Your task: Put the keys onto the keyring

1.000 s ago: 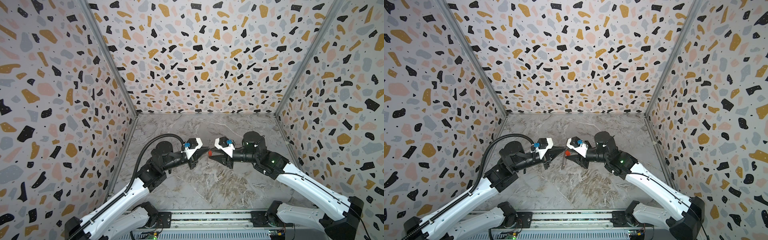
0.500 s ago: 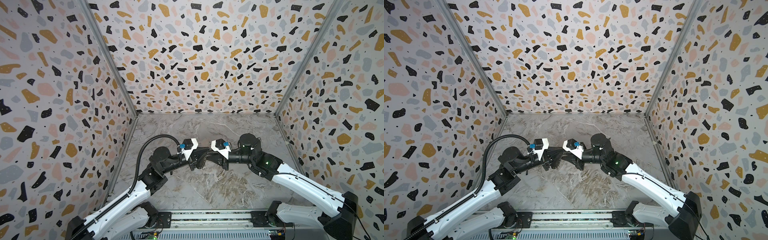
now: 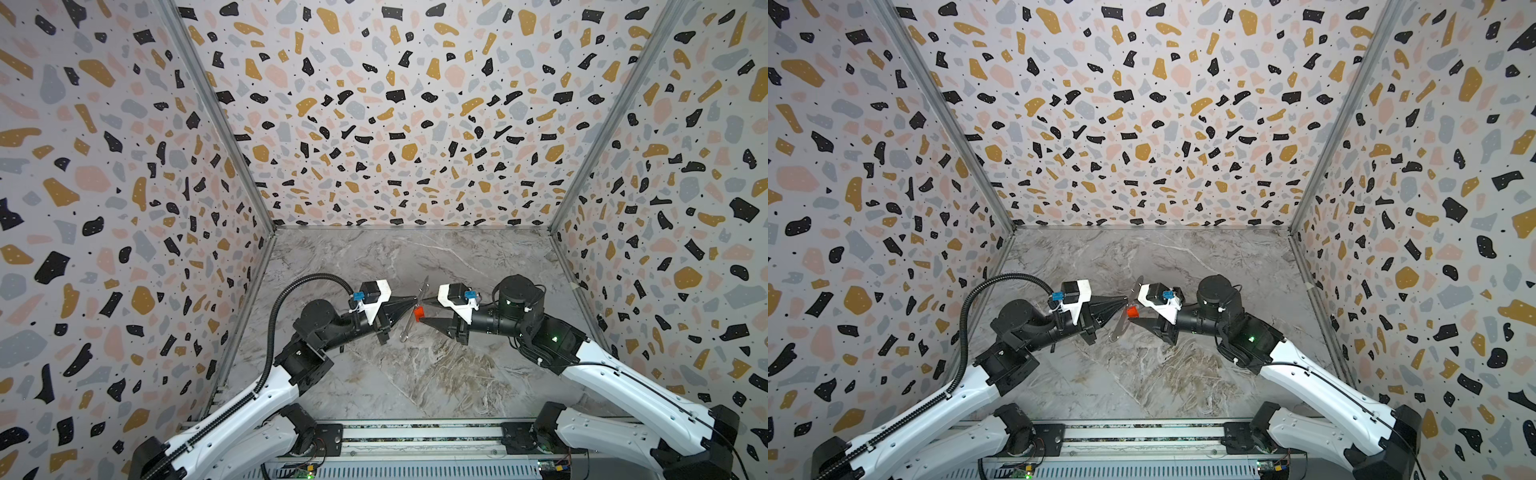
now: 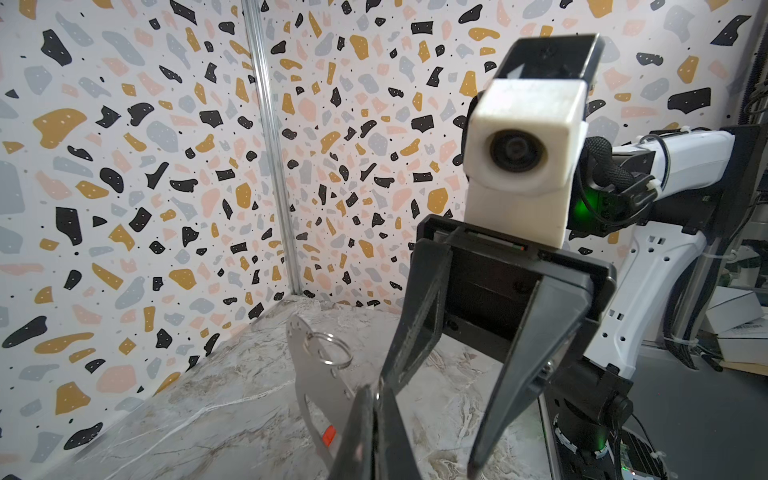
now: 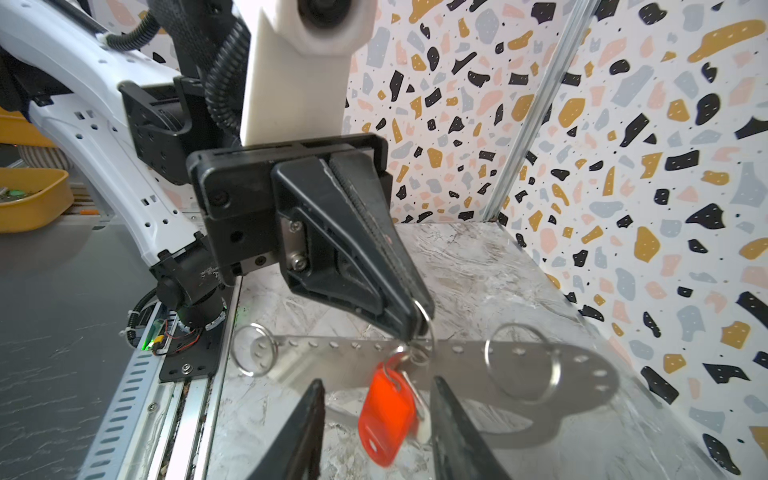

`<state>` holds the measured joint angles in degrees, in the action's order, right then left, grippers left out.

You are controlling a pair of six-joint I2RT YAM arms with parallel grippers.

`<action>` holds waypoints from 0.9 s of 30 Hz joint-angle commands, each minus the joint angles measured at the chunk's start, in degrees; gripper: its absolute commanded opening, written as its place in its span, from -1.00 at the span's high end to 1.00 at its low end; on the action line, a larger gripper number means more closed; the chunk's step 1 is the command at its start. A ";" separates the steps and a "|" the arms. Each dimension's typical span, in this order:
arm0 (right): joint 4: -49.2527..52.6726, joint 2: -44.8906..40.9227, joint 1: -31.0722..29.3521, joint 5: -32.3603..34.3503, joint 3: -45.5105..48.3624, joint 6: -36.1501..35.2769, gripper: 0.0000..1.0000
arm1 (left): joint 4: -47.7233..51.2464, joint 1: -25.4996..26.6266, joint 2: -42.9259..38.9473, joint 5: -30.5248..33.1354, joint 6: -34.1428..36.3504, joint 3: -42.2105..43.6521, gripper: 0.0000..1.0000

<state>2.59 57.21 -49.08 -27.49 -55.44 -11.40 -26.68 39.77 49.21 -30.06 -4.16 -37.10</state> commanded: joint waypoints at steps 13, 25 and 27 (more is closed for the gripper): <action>-0.77 -2.02 1.00 3.67 -0.20 1.40 0.26 | -3.47 -0.13 -0.71 -2.10 -0.54 0.06 1.00; -1.83 -1.61 1.10 -0.76 -0.89 1.52 0.49 | -3.54 -0.13 -0.53 -3.18 -0.66 0.28 1.00; -1.87 -0.86 1.10 -1.46 -1.46 1.36 0.50 | -3.56 -0.13 -0.47 -3.66 -0.65 0.32 1.00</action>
<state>2.24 56.58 -48.23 -26.72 -55.44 -10.35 -26.76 39.77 49.28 -32.10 -4.29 -37.10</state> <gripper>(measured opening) 0.252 0.047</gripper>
